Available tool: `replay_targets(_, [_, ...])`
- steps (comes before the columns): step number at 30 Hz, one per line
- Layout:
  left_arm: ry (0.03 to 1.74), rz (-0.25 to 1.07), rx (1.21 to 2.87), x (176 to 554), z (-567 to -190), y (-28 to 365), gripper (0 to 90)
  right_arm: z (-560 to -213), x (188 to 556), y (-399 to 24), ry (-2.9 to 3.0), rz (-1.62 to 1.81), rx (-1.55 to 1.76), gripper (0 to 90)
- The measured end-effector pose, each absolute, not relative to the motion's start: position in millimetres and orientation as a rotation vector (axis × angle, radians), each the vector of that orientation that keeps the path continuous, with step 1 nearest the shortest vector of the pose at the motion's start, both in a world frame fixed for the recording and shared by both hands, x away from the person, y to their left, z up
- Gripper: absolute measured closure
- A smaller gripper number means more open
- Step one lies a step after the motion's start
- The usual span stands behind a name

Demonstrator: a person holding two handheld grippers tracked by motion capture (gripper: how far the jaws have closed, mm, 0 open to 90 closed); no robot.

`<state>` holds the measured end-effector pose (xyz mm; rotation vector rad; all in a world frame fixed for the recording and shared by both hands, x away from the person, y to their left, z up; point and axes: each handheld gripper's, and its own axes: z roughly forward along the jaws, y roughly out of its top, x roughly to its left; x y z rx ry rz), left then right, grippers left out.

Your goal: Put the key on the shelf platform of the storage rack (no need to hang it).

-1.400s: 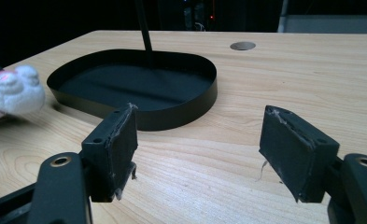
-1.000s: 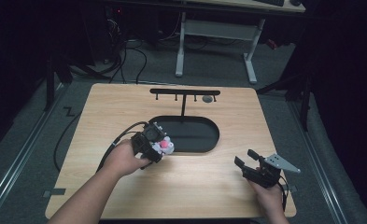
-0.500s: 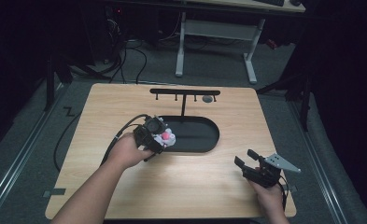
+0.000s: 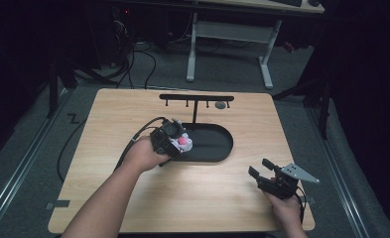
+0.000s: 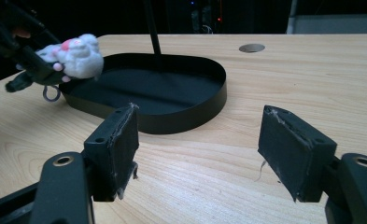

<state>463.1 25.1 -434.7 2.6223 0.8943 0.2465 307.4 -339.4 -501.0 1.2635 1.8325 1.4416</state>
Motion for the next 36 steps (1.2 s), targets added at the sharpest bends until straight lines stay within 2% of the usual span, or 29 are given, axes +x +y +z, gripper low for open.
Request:
replay_targets(11, [0.968,0.217,2.577,489,-443,25,28.9,-502,308,-338,1.843,1.435,1.260,29.0])
replay_targets(25, [0.904,0.252,2.563,504,-426,9,29.0,-503,308,-337,1.849,1.428,1.259,28.9])
replay_targets(36, [0.913,0.269,2.599,511,-442,6,29.0,-504,308,-335,1.859,1.418,1.258,29.0])
